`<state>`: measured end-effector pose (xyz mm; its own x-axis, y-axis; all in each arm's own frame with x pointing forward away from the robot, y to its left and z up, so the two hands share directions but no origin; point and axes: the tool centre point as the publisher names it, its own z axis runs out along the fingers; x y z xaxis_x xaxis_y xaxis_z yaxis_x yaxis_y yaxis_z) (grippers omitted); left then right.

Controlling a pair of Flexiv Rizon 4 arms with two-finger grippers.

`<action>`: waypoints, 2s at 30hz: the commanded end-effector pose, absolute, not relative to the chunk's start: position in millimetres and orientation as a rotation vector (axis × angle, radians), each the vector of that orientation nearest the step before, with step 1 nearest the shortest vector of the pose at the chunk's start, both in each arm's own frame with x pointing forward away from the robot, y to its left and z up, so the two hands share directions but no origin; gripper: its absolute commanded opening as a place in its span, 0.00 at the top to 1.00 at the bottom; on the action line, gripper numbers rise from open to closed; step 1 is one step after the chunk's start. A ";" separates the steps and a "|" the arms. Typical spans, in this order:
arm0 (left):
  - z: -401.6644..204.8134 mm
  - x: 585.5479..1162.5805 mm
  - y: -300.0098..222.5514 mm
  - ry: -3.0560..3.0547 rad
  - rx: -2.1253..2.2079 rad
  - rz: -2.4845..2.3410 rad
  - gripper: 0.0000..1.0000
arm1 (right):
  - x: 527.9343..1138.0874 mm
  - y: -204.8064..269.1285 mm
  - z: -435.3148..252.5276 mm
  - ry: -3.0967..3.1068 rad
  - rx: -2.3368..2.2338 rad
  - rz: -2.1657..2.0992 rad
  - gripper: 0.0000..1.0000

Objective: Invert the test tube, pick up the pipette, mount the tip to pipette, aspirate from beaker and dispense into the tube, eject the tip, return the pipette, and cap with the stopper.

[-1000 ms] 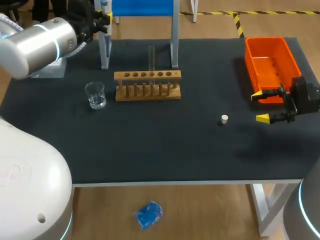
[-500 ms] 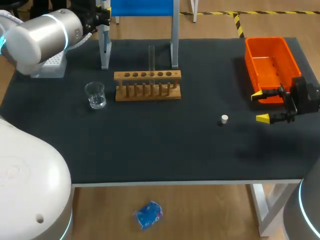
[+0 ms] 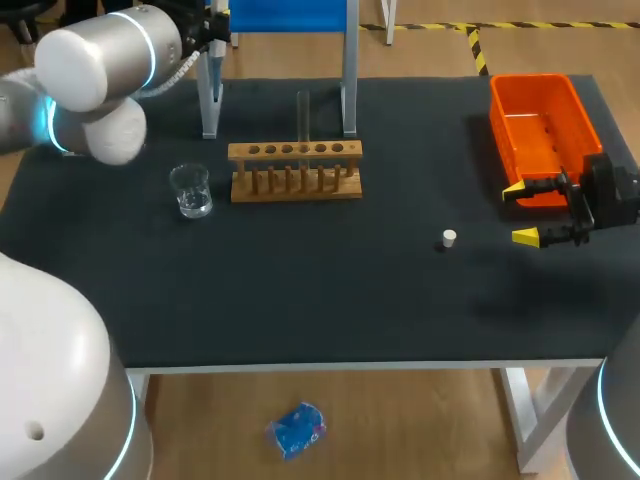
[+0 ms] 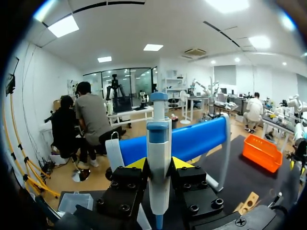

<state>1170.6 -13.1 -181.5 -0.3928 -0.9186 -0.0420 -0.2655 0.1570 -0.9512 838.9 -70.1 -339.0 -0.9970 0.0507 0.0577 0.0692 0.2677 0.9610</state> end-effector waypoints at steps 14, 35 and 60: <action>-182.2 1183.9 -13.6 1.699 -1.221 -1.105 1.00 | 838.4 -70.0 -339.0 -2.491 -0.118 -1.887 0.00; -197.3 1196.9 -4.7 1.696 -1.312 -1.002 1.00 | 838.4 -70.0 -339.0 -2.491 -0.118 -1.887 0.00; -216.4 1197.6 -0.8 1.722 -1.332 -0.964 0.00 | 838.4 -70.0 -339.0 -2.491 -0.118 -1.887 0.00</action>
<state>1198.7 0.3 -219.3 -0.1865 -0.9767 -0.1061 -0.4062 0.1749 -0.8969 838.8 -70.1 -339.1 -0.9970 0.0507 0.0577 0.0693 0.2677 0.9610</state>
